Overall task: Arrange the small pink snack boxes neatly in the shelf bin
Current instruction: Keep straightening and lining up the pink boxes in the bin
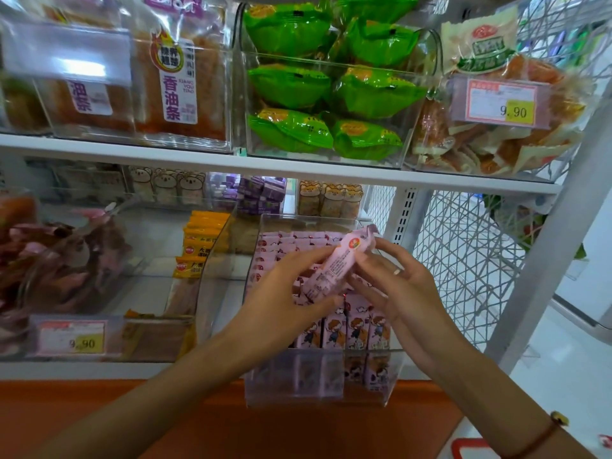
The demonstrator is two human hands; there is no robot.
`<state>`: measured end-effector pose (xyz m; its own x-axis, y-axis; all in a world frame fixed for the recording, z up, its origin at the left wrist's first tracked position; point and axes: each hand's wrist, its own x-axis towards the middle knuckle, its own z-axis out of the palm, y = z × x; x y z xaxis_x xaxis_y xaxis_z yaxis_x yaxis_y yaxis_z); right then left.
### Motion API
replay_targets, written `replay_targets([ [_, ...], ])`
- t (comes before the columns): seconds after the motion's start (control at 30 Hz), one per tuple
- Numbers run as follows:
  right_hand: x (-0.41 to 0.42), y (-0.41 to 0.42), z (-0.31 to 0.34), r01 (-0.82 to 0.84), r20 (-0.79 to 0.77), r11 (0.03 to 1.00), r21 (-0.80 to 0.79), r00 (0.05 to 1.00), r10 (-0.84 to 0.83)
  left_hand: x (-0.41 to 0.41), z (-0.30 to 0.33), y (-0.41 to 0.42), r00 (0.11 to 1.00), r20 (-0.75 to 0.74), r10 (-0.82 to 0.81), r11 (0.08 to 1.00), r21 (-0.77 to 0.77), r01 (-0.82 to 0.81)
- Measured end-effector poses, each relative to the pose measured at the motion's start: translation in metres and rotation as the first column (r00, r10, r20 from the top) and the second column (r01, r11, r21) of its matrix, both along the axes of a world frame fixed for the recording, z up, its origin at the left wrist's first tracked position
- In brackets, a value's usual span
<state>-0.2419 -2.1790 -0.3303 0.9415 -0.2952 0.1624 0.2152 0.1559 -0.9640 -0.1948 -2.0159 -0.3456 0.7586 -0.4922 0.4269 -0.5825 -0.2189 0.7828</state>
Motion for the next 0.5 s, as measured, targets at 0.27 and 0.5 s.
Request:
replay_targets([
  [0.27,-0.001,-0.008,0.004,0.062,-0.109,0.995,-0.073,0.992,-0.069,-0.002,0.020,-0.003,0.761,-0.620,-0.191,0.964,-0.264,0.027],
  [0.5,0.001,-0.007,0.000,0.090,-0.149,0.987,-0.134,0.983,-0.110,0.000,0.015,0.002,0.598,-0.716,-0.360,0.930,-0.328,0.168],
])
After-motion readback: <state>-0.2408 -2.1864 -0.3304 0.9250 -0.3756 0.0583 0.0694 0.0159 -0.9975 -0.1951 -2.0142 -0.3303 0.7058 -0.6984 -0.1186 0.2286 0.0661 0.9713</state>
